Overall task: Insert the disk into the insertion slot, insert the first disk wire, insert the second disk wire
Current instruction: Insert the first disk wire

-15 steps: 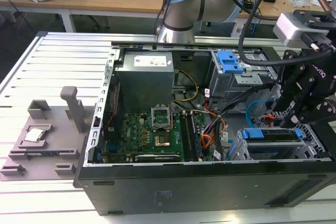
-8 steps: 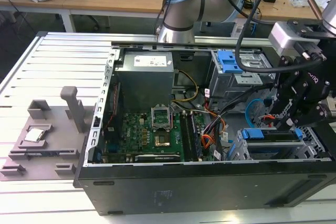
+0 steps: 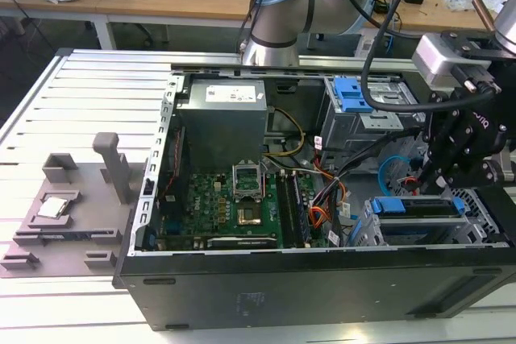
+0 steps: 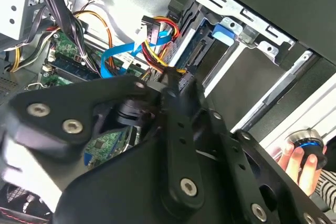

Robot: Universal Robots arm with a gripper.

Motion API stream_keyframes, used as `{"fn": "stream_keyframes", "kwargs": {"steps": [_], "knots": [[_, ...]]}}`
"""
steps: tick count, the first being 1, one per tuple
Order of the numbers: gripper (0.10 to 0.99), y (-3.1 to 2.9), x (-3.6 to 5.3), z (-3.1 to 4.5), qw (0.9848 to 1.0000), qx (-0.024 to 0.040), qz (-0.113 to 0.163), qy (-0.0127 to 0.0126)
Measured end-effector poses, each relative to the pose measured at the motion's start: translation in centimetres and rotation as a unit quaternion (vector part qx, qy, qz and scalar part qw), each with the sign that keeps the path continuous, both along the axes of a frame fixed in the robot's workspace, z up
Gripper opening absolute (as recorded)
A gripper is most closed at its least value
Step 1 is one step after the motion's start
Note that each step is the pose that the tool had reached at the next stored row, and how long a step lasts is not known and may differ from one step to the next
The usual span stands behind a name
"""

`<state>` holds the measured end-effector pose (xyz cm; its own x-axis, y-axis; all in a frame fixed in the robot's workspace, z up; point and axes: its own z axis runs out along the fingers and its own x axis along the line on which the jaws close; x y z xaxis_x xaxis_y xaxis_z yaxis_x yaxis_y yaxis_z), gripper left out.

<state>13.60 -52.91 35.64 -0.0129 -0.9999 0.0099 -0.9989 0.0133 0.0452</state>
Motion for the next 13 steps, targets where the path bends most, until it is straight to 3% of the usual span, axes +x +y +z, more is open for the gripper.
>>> {"fn": "stream_keyframes", "kwargs": {"steps": [2, 9, 13], "knots": [[0.165, 0.00, 0.00, 0.00, 1.0000, -0.0008, 0.000, 0.0000], [0.165, 0.00, 0.02, 0.00, 1.0000, -0.0030, 0.000, 0.0000], [0.165, 0.01, 0.96, 0.00, 1.0000, -0.0030, 0.000, 0.0003]]}}
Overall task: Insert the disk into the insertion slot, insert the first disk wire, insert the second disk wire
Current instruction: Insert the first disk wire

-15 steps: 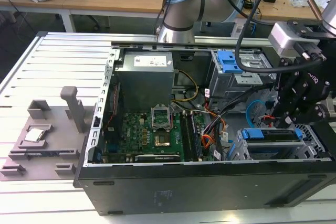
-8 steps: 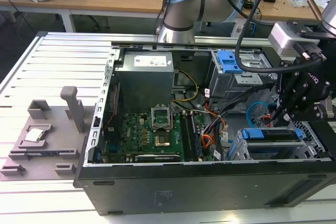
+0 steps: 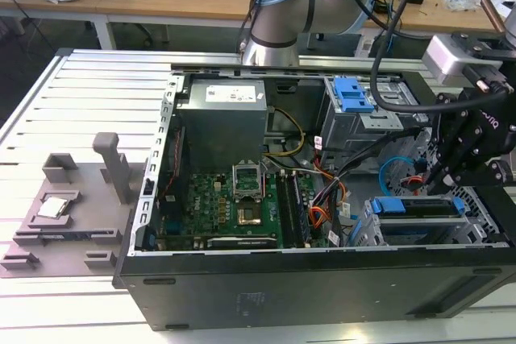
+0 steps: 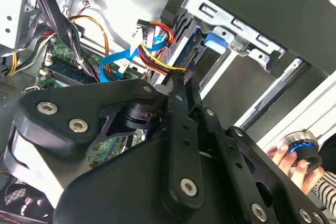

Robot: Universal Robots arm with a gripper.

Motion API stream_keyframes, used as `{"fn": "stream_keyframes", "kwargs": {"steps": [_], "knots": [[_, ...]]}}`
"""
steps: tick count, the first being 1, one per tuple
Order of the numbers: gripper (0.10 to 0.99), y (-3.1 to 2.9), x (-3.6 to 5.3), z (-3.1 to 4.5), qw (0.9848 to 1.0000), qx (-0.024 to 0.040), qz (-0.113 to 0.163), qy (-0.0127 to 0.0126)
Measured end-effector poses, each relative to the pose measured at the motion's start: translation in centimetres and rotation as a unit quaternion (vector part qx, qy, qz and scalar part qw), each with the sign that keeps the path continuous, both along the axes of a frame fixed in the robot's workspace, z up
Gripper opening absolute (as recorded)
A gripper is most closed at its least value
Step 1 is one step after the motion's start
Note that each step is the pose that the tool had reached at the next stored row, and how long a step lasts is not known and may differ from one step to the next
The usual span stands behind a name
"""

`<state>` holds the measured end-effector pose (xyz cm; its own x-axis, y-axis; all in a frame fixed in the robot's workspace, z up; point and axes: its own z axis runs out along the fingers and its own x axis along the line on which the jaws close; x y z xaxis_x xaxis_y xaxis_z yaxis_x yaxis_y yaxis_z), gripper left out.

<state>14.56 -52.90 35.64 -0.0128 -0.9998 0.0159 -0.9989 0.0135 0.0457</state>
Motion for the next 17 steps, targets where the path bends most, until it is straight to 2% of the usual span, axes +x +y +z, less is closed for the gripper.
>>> {"fn": "stream_keyframes", "kwargs": {"steps": [13, 17], "knots": [[0.165, -1.74, 0.02, -0.02, 1.0000, 0.0000, 0.000, 0.0000], [0.165, -1.80, 0.02, -0.42, 1.0000, 0.0000, 0.000, 0.0000]]}}
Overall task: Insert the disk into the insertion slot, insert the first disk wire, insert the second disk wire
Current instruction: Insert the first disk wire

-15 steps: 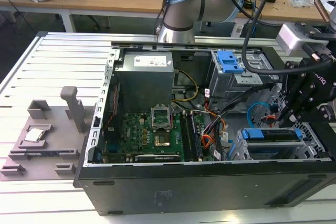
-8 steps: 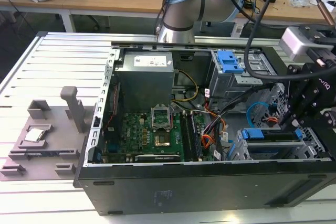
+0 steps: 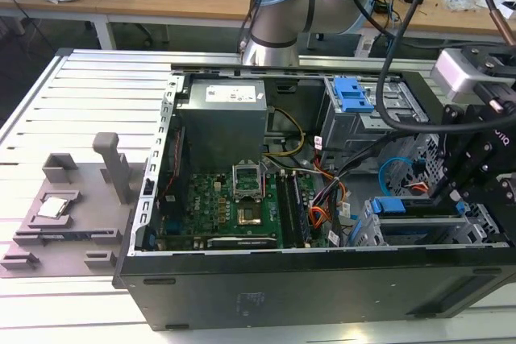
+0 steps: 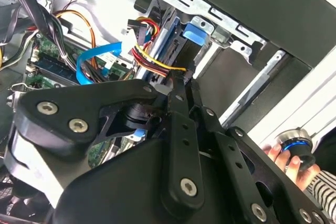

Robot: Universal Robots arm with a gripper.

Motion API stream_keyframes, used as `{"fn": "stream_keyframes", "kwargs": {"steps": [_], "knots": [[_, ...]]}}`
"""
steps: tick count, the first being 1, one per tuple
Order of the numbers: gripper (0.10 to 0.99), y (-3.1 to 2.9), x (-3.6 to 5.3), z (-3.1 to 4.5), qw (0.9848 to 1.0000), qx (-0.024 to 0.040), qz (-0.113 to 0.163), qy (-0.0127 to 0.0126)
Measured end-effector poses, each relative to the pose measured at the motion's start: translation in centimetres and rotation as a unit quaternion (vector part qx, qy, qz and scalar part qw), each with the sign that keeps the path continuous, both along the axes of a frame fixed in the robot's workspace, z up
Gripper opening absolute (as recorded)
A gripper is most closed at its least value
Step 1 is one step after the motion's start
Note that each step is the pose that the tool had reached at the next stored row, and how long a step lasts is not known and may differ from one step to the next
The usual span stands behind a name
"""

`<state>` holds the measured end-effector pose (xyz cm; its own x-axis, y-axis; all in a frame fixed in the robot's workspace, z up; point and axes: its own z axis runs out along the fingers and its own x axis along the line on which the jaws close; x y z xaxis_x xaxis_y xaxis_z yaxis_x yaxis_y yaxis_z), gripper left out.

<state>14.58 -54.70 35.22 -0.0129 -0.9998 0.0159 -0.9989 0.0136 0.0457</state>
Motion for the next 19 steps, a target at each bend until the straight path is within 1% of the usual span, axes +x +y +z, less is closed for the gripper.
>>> {"fn": "stream_keyframes", "kwargs": {"steps": [4, 5, 6, 8, 9, 15, 19], "knots": [[0.165, 0.00, 0.01, -0.21, 1.0000, 0.0001, 0.000, 0.0000], [0.165, 0.04, 0.01, -0.24, 1.0000, 0.0012, 0.000, 0.0000], [0.165, 0.15, 0.01, -0.28, 1.0000, 0.0029, 0.000, 0.0000], [0.165, 0.92, 0.01, -0.36, 1.0000, 0.0092, 0.000, 0.0000], [0.165, 1.02, 0.02, -0.43, 0.9999, 0.0102, 0.000, 0.0000], [0.165, 1.05, 0.15, -0.85, 0.9999, 0.0105, 0.000, 0.0000], [0.165, 1.05, 0.23, -1.25, 0.9999, 0.0131, 0.000, 0.0001]]}}
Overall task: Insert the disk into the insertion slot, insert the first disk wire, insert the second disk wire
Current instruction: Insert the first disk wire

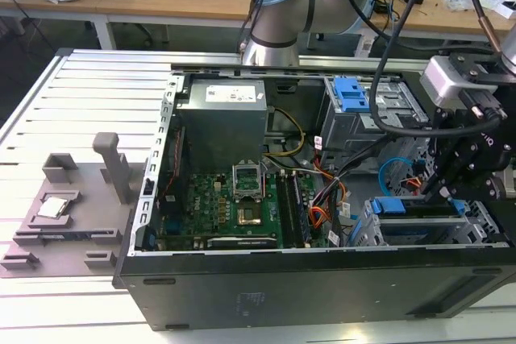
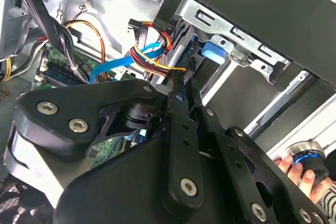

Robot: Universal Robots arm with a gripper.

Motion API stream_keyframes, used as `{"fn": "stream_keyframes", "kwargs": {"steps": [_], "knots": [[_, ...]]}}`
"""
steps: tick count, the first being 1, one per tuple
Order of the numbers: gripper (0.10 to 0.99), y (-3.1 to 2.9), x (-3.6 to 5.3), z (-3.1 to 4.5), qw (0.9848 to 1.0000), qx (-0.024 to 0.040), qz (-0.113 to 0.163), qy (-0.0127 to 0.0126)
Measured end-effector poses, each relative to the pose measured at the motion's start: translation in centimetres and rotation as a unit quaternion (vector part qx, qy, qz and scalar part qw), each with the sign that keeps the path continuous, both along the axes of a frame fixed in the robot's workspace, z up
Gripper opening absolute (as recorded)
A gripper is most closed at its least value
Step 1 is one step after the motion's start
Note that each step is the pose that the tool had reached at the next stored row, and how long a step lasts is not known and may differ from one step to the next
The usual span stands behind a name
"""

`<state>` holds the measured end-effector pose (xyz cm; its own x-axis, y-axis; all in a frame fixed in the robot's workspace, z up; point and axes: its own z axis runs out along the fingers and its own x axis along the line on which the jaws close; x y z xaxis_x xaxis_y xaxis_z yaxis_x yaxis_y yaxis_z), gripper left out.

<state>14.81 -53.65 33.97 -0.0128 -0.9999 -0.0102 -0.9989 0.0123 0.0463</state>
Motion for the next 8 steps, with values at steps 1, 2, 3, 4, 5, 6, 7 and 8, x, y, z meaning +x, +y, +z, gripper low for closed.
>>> {"fn": "stream_keyframes", "kwargs": {"steps": [1, 2, 3, 4, 5, 6, 7, 8], "knots": [[0.165, 0.00, 0.06, -0.02, 1.0000, 0.0001, 0.000, 0.0000], [0.165, 0.00, 0.11, -0.05, 1.0000, 0.0002, 0.000, 0.0000], [0.165, 0.00, 0.19, -0.10, 1.0000, 0.0003, 0.000, 0.0000], [0.165, 0.00, 0.25, -0.16, 1.0000, 0.0003, 0.000, -0.0001], [0.165, 0.00, 0.26, -0.24, 1.0000, 0.0005, 0.000, -0.0001], [0.165, 0.00, 0.26, -0.30, 1.0000, 0.0005, 0.000, -0.0001], [0.165, 0.00, 0.26, -0.36, 1.0000, 0.0005, 0.000, 0.0000], [0.165, -0.01, 0.26, -0.38, 1.0000, 0.0005, 0.000, 0.0000]]}}
